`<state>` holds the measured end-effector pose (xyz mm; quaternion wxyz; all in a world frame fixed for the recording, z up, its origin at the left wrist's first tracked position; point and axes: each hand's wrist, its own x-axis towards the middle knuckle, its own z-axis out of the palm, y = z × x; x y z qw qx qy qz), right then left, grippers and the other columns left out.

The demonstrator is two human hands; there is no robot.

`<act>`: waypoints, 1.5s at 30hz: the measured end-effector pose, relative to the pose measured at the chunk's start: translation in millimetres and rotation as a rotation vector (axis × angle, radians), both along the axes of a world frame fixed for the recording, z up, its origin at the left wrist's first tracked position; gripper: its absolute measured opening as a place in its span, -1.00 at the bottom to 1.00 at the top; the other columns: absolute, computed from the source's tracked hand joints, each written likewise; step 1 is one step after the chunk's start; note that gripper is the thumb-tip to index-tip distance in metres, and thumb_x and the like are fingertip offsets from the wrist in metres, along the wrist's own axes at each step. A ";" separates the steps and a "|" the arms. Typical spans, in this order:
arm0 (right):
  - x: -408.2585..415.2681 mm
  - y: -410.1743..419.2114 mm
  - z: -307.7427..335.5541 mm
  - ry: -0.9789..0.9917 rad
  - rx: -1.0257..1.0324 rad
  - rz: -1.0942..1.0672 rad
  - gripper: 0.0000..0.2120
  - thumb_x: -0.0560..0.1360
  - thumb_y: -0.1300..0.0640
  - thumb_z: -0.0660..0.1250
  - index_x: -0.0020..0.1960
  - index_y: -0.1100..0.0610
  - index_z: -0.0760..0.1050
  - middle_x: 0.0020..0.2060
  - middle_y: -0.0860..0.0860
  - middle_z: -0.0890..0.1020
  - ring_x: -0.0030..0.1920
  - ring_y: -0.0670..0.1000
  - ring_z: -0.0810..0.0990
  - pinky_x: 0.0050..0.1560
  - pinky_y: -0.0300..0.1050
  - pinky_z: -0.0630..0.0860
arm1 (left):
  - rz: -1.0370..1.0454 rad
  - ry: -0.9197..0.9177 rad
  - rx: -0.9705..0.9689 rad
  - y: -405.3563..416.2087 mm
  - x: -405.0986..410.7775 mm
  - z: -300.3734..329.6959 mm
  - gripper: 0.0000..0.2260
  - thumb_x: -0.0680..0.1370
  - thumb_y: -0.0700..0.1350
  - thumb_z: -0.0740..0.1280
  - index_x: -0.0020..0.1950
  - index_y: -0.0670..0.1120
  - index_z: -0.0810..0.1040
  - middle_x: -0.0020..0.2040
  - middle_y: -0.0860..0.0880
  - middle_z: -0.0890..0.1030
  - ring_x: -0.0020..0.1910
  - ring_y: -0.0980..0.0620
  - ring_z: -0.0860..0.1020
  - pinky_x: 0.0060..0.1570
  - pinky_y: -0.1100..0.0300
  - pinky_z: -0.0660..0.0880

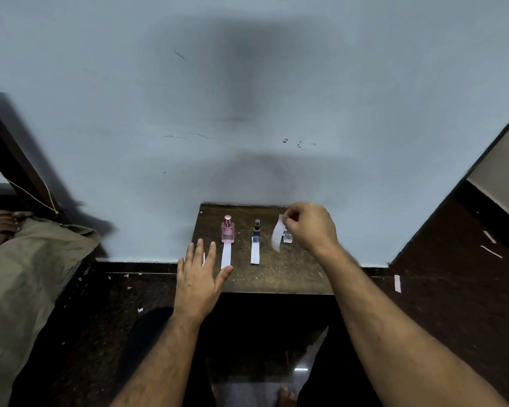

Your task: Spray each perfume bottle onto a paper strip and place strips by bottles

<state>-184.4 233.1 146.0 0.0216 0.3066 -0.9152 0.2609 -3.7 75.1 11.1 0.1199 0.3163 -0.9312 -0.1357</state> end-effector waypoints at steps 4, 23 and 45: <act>-9.1 -3.4 18.7 -0.235 -0.221 0.041 -0.87 0.45 0.07 0.44 -0.25 0.05 0.59 -0.35 -0.03 0.66 -0.29 0.00 0.64 -0.18 -0.01 0.60 | 0.006 0.005 0.003 -1.0 1.5 -0.8 -0.12 0.43 0.48 -0.36 0.60 0.01 0.07 0.61 -0.09 0.03 0.59 -0.06 -0.07 0.52 -0.08 -0.03; -8.8 5.6 48.2 -0.783 -0.648 0.354 -0.89 0.45 0.33 0.41 -0.22 0.17 0.59 -0.41 -0.01 0.64 -0.52 -0.11 0.44 -0.47 -0.25 0.36 | -0.005 0.003 0.004 0.1 1.2 -2.4 -0.11 0.43 0.48 -0.37 0.60 0.02 0.07 0.61 -0.10 0.04 0.59 -0.05 -0.06 0.52 -0.08 -0.01; -18.4 6.8 -2.3 -0.354 -0.256 -0.088 -0.90 0.41 0.22 0.45 -0.25 0.07 0.61 -0.39 -0.08 0.61 -0.41 -0.18 0.53 -0.32 -0.26 0.41 | -0.009 0.008 0.018 1.9 1.3 -4.4 -0.15 0.44 0.48 -0.34 0.60 0.05 0.05 0.61 -0.07 0.04 0.59 -0.03 -0.05 0.52 -0.04 -0.02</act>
